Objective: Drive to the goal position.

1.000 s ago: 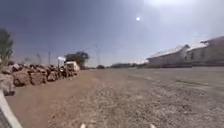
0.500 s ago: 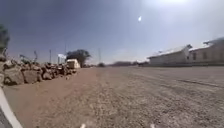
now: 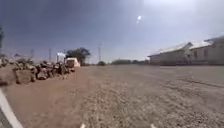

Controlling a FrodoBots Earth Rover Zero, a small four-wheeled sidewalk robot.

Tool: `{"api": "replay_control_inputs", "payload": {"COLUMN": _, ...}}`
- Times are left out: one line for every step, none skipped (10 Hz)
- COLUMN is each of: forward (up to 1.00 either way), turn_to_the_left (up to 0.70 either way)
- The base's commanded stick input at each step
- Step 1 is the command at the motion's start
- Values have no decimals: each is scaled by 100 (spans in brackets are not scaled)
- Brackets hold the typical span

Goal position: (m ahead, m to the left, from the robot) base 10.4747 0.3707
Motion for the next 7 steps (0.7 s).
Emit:
{"api": "replay_control_inputs", "payload": {"forward": 70, "turn_to_the_left": 0}}
{"api": "replay_control_inputs", "payload": {"forward": 70, "turn_to_the_left": 0}}
{"api": "replay_control_inputs", "payload": {"forward": 70, "turn_to_the_left": 0}}
{"api": "replay_control_inputs", "payload": {"forward": 70, "turn_to_the_left": 0}}
{"api": "replay_control_inputs", "payload": {"forward": 70, "turn_to_the_left": 0}}
{"api": "replay_control_inputs", "payload": {"forward": 70, "turn_to_the_left": 0}}
{"api": "replay_control_inputs", "payload": {"forward": 70, "turn_to_the_left": 0}}
